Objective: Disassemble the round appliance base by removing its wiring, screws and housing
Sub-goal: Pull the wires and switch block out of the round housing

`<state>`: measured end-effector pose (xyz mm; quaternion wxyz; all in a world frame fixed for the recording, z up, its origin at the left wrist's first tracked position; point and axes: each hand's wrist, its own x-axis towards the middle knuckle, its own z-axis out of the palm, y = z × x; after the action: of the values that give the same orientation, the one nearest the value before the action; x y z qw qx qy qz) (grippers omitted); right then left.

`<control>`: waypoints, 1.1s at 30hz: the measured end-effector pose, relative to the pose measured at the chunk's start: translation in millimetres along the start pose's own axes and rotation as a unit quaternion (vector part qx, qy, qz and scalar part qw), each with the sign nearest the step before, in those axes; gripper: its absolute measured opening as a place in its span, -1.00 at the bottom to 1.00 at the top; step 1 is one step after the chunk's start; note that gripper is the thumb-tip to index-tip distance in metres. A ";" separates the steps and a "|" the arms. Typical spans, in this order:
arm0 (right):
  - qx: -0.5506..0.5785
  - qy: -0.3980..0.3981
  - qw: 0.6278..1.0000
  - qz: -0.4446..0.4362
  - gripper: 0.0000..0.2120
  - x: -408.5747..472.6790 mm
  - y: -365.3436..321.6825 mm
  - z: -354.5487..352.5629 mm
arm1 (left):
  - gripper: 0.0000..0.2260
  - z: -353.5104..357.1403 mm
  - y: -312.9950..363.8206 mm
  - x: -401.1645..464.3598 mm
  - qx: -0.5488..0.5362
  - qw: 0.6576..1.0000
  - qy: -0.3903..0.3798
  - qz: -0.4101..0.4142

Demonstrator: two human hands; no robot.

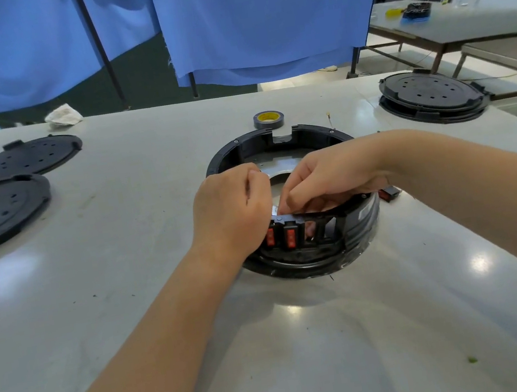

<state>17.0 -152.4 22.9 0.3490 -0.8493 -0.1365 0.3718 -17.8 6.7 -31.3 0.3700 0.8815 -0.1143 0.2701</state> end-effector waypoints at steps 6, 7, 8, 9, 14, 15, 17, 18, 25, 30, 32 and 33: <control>0.015 -0.011 1.000 -0.007 -0.81 -0.5 0.4 0.1 | -0.64 0.1 0.4 -0.1 0.000 1.000 0.005 -0.001; 0.015 -0.009 1.000 -0.012 -0.82 -1.3 0.6 1.2 | -0.64 0.2 0.6 -0.2 0.000 1.000 0.006 -0.002; 0.009 -0.002 1.000 -0.020 -0.84 -2.1 0.4 3.4 | -0.64 0.3 0.7 -0.3 0.001 1.000 0.007 -0.003; -0.002 0.011 0.999 -0.032 -0.81 -3.1 0.1 5.9 | -0.64 0.2 0.7 -0.2 0.002 1.000 0.008 -0.003; -0.075 0.071 0.991 -0.085 -0.51 -7.7 0.9 15.1 | -0.64 0.8 0.5 1.0 0.005 1.000 0.010 -0.003; -0.090 0.077 0.988 -0.096 -0.51 -8.0 1.6 15.7 | -0.64 1.0 0.4 1.1 0.007 1.000 0.010 -0.003; -0.107 0.086 0.985 -0.105 -0.56 -7.0 3.4 15.0 | -0.64 1.1 0.3 1.3 0.009 1.000 0.009 -0.002; -0.106 0.085 0.985 -0.103 -0.58 -5.9 4.3 14.4 | -0.64 1.1 0.3 1.1 0.009 1.000 0.009 -0.003; -0.057 0.042 0.996 -0.051 -0.67 2.0 3.9 8.2 | -0.64 0.8 1.2 0.2 0.016 1.000 0.004 -0.005; -0.056 0.013 0.998 -0.040 -0.70 3.6 2.5 7.9 | -0.64 1.0 1.2 0.3 0.015 1.000 0.003 -0.004; -0.059 0.015 0.997 -0.043 -0.66 2.6 2.2 8.9 | -0.64 1.1 1.4 0.3 0.016 1.000 0.004 -0.007; -0.065 0.017 0.997 -0.044 -0.67 2.0 1.9 9.2 | -0.64 0.9 1.3 0.2 0.017 1.000 0.004 -0.008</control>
<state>11.6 -148.2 16.0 0.3115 -0.8697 -0.1914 0.3316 -17.8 5.1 -30.9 0.3581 0.8872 -0.1010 0.2728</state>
